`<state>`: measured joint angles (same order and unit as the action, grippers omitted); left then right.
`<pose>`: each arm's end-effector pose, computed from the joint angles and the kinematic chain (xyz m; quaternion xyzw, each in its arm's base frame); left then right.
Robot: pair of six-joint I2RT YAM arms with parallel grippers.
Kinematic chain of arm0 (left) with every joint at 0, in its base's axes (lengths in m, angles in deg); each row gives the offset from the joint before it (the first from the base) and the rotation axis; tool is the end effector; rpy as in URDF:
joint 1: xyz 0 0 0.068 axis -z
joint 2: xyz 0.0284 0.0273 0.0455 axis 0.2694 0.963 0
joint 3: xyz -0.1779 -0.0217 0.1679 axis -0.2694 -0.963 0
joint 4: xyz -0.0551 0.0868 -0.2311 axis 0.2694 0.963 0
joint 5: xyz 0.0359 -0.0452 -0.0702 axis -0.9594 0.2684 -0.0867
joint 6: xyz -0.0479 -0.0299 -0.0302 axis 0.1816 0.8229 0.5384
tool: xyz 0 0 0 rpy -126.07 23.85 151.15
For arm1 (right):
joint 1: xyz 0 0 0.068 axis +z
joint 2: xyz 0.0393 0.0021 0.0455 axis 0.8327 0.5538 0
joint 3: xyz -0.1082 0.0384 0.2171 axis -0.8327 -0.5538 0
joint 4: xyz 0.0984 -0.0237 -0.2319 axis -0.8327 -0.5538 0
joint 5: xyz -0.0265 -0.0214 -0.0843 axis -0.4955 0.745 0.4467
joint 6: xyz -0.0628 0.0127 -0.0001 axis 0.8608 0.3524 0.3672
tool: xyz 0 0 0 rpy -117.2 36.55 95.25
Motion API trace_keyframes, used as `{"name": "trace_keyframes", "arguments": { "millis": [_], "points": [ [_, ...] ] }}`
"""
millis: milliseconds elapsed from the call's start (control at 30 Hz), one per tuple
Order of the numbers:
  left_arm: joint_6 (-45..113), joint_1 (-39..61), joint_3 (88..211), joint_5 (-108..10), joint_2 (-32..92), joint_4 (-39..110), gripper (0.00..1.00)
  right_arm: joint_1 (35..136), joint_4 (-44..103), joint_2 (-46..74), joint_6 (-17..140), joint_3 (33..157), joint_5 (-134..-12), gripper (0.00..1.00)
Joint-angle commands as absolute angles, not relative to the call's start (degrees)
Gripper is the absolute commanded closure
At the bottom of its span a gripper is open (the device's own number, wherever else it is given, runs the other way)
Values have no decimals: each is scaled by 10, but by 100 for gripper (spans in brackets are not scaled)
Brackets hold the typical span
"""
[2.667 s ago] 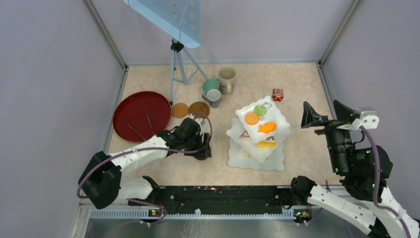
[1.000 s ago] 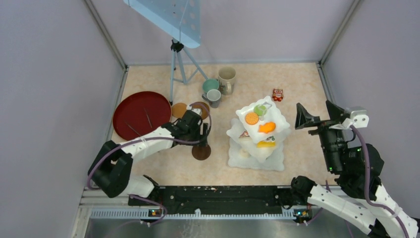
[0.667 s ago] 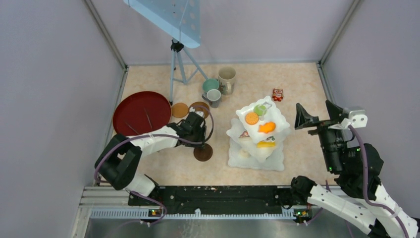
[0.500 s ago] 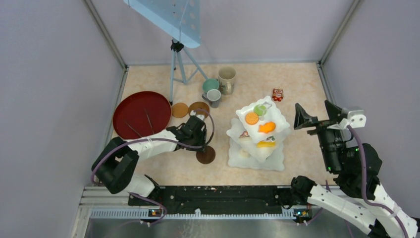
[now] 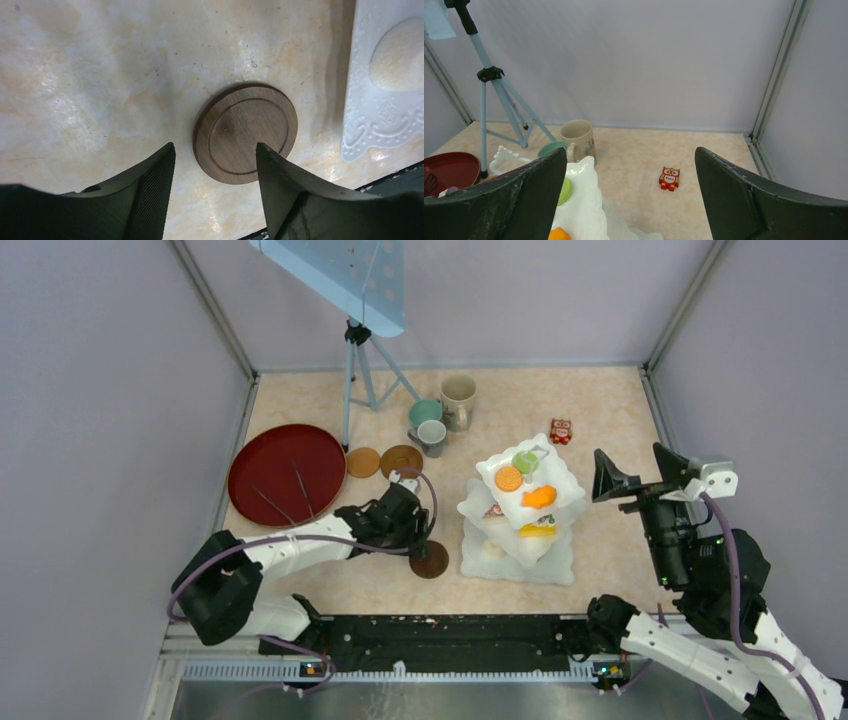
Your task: Serve the afternoon tea
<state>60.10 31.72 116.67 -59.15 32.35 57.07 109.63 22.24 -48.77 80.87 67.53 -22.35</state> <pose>0.1762 -0.1888 0.1404 0.0794 0.9573 -0.1753 0.2156 0.0712 0.0382 0.3979 -0.0237 0.6027 0.0753 0.7940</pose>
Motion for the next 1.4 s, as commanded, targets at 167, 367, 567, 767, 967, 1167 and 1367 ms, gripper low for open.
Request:
{"name": "trace_keyframes", "arguments": {
  "millis": [167,367,567,767,967,1167,1367],
  "points": [
    [537,301,1254,-591,383,503,23,1104,236,-483,810,686,-224,3],
    [531,300,1290,-540,463,509,19,1104,225,-487,806,693,-222,3],
    [561,310,1239,-511,433,490,23,1104,218,-496,799,689,-221,3],
    [601,332,1203,-529,382,524,28,1104,219,-498,797,684,-223,3],
    [589,330,1237,-594,336,586,21,1104,228,-497,807,677,-221,3],
    [574,255,1319,-601,322,563,3,1104,242,-493,819,670,-219,3],
    [685,150,1349,-603,355,454,4,1104,237,-495,819,673,-218,3]
  ]
}}
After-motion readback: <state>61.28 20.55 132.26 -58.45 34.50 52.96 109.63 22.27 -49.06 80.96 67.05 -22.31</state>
